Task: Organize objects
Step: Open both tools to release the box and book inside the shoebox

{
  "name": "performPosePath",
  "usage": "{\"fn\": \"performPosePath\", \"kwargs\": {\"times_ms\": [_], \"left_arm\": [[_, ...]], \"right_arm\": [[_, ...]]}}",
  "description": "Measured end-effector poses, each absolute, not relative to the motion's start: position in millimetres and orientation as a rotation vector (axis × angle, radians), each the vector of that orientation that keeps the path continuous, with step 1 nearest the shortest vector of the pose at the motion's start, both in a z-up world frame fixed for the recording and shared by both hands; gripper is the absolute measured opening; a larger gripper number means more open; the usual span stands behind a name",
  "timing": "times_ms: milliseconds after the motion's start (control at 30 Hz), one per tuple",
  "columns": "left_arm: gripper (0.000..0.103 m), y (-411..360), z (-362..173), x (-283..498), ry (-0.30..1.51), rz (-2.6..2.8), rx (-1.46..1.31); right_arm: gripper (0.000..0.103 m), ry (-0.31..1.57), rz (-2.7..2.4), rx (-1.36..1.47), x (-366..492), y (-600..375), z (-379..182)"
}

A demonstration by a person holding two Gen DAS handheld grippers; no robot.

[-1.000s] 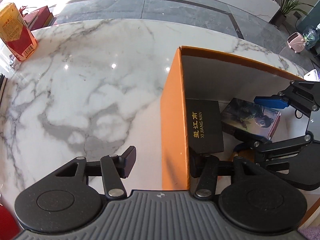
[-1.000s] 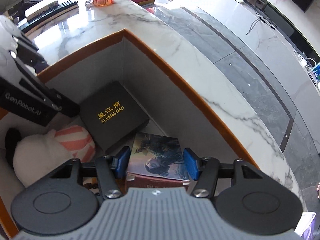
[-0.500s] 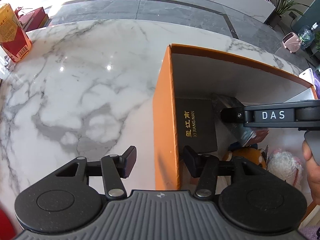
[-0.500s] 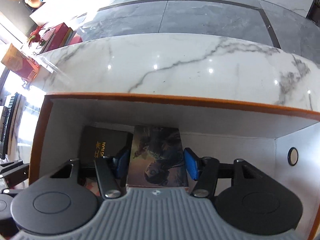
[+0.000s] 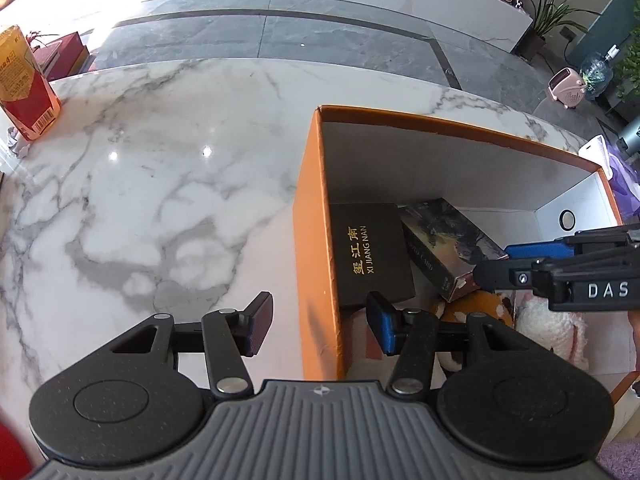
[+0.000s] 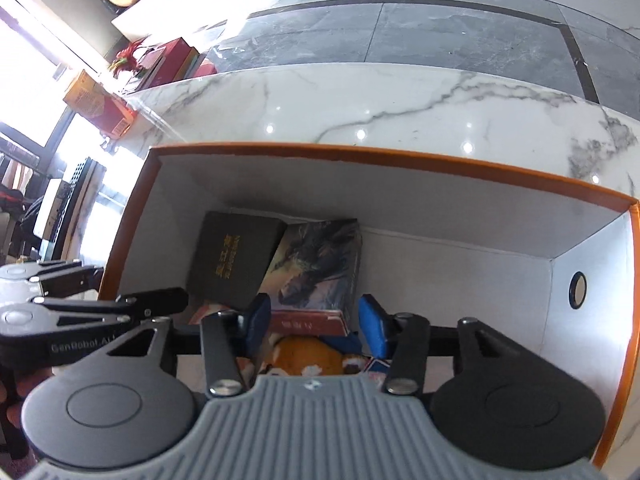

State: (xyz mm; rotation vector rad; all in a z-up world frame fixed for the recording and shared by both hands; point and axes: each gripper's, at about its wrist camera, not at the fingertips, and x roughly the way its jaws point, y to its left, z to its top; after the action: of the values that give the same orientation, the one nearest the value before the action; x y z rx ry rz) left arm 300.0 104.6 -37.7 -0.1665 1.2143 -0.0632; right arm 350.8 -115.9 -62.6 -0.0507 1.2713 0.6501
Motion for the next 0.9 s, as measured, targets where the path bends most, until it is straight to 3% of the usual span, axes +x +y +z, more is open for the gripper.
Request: {"fn": "performPosePath", "kwargs": {"times_ms": [67,100,167,433,533,567,600,900], "left_arm": [[0.061,102.2,-37.0,299.0,1.214,-0.064,-0.153],[0.059,101.1,-36.6,298.5,1.214,-0.066,-0.149],[0.057,99.3,-35.5,296.1,1.216,-0.077,-0.147],[0.053,95.8,-23.2,288.5,1.172,-0.058,-0.134],[0.044,93.3,-5.8,283.1,1.087,-0.056,-0.091],[0.04,90.0,-0.2,282.6,1.067,-0.061,-0.07],[0.038,85.7,4.0,282.8,1.054,-0.08,-0.044],[0.04,70.7,-2.2,293.3,1.044,-0.062,0.078]], "right_arm": [[0.043,1.274,0.669,-0.069,345.5,-115.1,-65.1],[0.031,1.261,0.658,-0.091,343.1,-112.7,-66.3],[0.024,1.248,0.654,-0.111,340.7,-107.6,-69.9],[0.024,1.22,0.65,-0.188,332.8,-98.2,-78.6],[0.035,1.188,0.667,-0.213,327.5,-100.6,-70.5],[0.047,1.175,0.67,-0.232,325.9,-101.2,-69.0],[0.053,1.164,0.673,-0.26,324.4,-101.7,-68.4],[0.056,1.27,0.752,-0.192,335.1,-110.3,-95.1]]}}
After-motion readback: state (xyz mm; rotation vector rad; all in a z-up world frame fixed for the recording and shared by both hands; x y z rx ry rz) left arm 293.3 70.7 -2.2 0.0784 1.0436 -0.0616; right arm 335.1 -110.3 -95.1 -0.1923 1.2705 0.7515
